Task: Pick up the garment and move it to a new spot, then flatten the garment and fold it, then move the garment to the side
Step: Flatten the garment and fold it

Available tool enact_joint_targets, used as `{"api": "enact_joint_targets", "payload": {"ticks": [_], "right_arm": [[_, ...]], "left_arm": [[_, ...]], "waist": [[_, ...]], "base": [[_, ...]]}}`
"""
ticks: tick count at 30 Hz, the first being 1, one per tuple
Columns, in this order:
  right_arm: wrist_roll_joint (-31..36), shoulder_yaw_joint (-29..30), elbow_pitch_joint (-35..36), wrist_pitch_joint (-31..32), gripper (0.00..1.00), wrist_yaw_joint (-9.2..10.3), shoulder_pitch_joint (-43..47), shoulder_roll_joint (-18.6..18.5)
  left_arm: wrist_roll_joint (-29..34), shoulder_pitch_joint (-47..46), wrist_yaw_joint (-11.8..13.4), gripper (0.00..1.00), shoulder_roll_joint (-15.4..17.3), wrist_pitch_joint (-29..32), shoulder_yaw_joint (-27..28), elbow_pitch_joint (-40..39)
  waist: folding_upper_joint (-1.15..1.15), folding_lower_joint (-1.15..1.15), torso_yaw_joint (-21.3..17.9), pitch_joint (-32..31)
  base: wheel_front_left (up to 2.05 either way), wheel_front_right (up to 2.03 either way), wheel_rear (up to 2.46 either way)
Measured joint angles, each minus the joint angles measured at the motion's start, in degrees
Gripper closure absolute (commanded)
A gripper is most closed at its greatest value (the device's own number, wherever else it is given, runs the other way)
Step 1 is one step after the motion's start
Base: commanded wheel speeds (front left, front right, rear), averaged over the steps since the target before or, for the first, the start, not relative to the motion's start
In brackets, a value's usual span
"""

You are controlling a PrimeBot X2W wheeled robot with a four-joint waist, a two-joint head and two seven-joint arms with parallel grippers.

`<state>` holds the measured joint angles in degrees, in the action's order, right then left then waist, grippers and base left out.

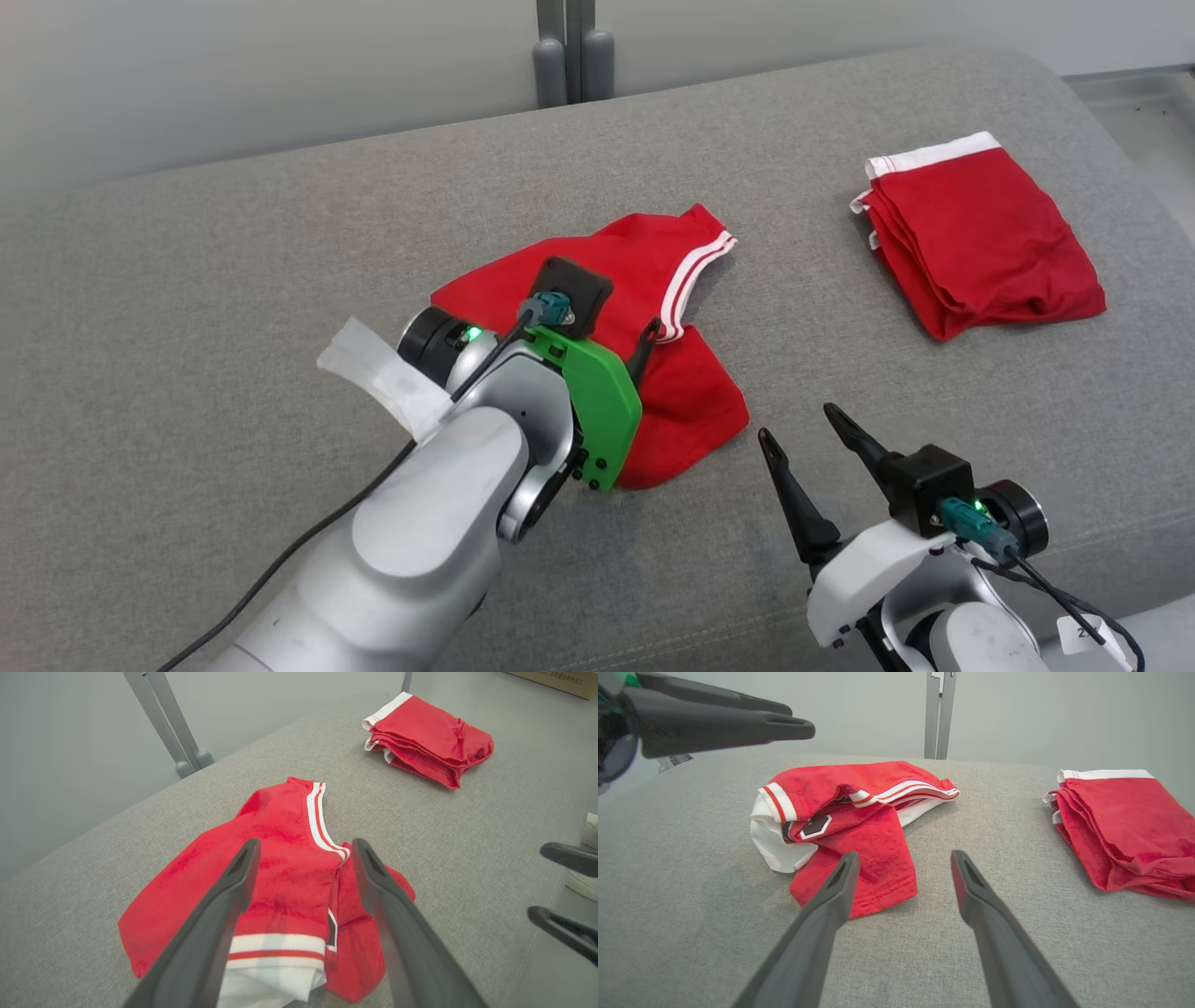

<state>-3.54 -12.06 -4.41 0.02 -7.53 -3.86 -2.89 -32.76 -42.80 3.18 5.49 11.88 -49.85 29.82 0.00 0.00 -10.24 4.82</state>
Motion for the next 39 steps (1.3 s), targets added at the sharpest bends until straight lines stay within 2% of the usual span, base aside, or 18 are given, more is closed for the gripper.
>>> {"api": "enact_joint_targets", "payload": {"ticks": [7,10,14,21,28,38,39], "right_arm": [[0.04,1.54,0.09,-0.60,0.00,0.00,0.07,0.00],[0.23,1.92,0.10,-0.62,0.00,0.00,0.14,0.00],[0.29,1.85,0.14,-0.60,0.00,0.00,0.14,0.00],[0.30,1.38,0.10,-0.36,0.00,0.00,0.07,0.01],[0.30,0.78,0.04,-0.29,0.00,0.00,0.04,0.01],[0.65,0.63,0.20,-0.08,0.00,0.00,-0.05,0.01],[0.66,0.70,0.22,-0.02,0.00,0.00,-0.06,0.01]], "left_arm": [[0.21,4.74,4.12,0.00,0.81,0.63,-0.46,-0.73],[1.33,6.47,6.23,0.00,2.22,0.62,-1.09,-0.78],[1.38,8.26,7.42,0.00,3.98,0.56,-1.05,-1.20],[0.73,10.50,6.68,0.00,5.09,0.68,-2.00,-2.96],[-1.44,12.16,6.31,0.00,3.38,0.35,-1.88,-3.71],[-2.33,11.44,7.92,0.00,2.03,-1.83,-0.18,0.21],[-2.44,11.43,7.99,0.06,2.00,-1.80,-0.08,0.55]], "waist": [[0.00,0.00,-1.44,2.42],[0.00,0.00,-1.20,3.06],[0.00,0.00,-0.12,3.14],[0.00,0.00,1.55,2.45],[0.00,0.00,1.75,2.04],[0.00,0.00,-0.27,2.53],[0.00,0.00,-0.46,2.57]], "base": [[0.00,0.00,0.00],[0.00,0.00,0.00],[0.00,0.00,0.00],[0.00,0.00,0.00],[0.00,0.00,0.00],[0.00,0.00,0.00],[0.00,0.00,0.00]]}}
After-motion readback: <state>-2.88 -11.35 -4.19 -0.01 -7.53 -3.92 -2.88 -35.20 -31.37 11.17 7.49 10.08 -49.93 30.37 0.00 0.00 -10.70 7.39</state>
